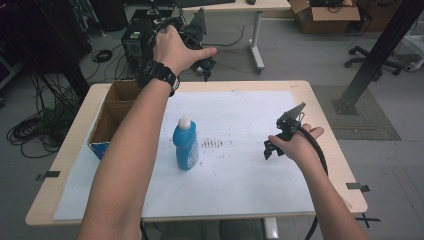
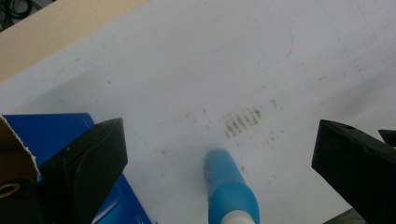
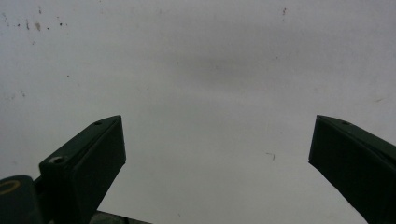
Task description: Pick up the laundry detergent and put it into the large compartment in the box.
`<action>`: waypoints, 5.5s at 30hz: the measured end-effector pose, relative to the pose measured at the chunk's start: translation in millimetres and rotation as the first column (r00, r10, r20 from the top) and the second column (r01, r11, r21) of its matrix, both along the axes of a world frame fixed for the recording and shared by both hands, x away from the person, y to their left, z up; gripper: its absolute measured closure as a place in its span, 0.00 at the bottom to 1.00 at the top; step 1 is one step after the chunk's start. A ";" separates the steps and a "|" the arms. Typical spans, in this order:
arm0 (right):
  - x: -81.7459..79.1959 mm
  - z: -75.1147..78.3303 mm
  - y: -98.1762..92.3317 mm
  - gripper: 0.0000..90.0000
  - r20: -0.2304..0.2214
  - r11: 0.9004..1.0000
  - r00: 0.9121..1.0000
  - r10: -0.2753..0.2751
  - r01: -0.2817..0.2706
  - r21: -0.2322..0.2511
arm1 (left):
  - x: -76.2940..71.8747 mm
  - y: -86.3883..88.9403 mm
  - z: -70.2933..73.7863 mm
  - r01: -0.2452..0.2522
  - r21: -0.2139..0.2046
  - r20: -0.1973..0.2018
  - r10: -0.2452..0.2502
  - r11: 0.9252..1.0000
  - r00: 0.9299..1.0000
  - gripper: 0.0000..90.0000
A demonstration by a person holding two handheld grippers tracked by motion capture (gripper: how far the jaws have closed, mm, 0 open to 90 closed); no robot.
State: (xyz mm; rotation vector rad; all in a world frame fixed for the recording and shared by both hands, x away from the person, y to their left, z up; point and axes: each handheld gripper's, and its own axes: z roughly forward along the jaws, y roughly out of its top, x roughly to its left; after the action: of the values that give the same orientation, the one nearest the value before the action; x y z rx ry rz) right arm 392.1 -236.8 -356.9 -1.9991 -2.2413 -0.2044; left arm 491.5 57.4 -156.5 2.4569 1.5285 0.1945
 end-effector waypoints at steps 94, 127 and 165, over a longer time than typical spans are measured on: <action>-39.5 -12.5 -4.8 0.04 0.031 0.999 0.999 0.013 -0.014 0.049 | -85.1 3.0 -110.2 -0.080 0.098 -0.116 0.092 0.992 0.989 0.04; -38.7 -11.7 -2.8 0.04 0.030 0.999 1.000 0.004 -0.005 0.048 | -85.3 5.5 -129.9 -0.079 0.114 -0.135 0.094 0.990 0.986 0.06; -40.1 -14.8 -4.7 0.04 0.022 0.999 1.000 -0.002 0.001 0.051 | -84.2 7.1 -131.1 -0.080 0.127 -0.139 0.098 0.989 0.985 0.21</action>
State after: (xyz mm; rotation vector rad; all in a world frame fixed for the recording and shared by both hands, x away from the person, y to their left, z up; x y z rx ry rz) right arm 352.0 -241.5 -371.7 -1.9827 -2.2238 -0.2824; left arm 407.3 64.6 -287.6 2.5473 1.7367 0.1301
